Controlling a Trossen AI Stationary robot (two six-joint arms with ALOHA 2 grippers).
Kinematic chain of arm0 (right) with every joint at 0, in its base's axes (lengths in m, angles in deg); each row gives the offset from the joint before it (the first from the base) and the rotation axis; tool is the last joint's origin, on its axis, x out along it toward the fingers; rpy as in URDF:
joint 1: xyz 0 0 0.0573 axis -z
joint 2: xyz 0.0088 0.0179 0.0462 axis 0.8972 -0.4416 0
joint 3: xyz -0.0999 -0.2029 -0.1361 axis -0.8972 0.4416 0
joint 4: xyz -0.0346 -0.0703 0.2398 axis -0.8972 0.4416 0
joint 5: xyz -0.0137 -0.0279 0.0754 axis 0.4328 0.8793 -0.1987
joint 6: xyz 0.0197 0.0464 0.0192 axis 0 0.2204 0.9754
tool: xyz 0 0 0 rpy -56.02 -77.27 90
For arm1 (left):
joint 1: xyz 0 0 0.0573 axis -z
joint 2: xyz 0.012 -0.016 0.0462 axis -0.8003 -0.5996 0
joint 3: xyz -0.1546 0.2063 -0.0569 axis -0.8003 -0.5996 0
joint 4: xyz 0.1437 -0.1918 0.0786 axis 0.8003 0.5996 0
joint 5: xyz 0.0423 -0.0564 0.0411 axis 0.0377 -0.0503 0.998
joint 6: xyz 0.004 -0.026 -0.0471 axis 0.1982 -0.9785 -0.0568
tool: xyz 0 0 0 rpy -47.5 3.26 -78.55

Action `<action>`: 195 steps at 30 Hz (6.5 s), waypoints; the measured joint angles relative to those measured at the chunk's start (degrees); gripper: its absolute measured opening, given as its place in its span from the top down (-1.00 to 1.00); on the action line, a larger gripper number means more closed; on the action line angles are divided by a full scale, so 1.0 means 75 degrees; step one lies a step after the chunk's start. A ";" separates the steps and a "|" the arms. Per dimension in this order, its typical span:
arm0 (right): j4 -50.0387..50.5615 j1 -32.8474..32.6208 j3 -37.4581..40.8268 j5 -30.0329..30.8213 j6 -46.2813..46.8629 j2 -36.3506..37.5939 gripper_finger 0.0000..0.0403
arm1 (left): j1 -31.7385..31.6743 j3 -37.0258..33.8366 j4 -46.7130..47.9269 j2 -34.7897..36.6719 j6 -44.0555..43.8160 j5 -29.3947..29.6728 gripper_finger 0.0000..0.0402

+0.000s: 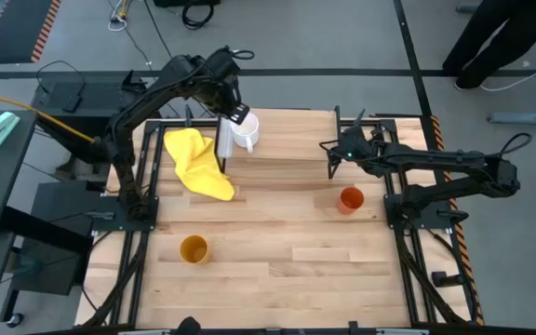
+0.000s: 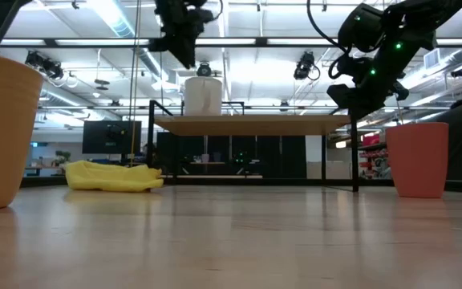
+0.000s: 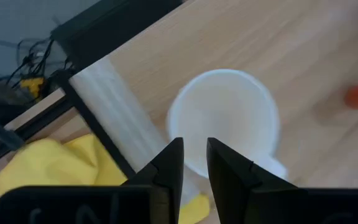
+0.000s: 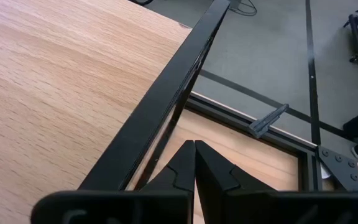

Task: Stack small to large cups/mugs on shelf
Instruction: Put the orange cup on the shelf

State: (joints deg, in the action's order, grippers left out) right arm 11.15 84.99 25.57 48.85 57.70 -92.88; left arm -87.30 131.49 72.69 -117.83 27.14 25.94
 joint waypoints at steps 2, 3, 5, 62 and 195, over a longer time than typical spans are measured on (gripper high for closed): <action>0.0210 0.0003 0.0015 0.0042 -0.0031 0.0168 0.92 | 0.0164 0.0000 -0.0246 0.0110 -0.0005 -0.0113 0.60; 0.0340 0.0001 0.0017 0.0077 -0.0019 0.0270 0.92 | 0.0246 0.0000 -0.0381 0.0157 0.0000 -0.0216 0.60; 0.0630 0.0000 0.0019 0.0168 0.0136 0.0513 0.92 | 0.0461 0.0000 -0.0655 0.0243 0.0002 -0.0427 0.59; 0.4710 -0.4646 -0.0037 -0.1715 0.4539 0.2166 0.92 | 0.5035 -0.1177 0.1248 0.0268 -0.0412 0.2548 0.78; 0.5223 -0.3625 -0.0649 -0.3631 0.4558 0.0703 0.97 | 0.5778 -0.7417 -0.1797 0.4517 -0.2019 0.3516 0.92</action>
State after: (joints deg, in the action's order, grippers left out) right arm 50.33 57.80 20.70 21.62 91.88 -87.60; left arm -43.97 75.87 59.21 -83.94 12.00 52.31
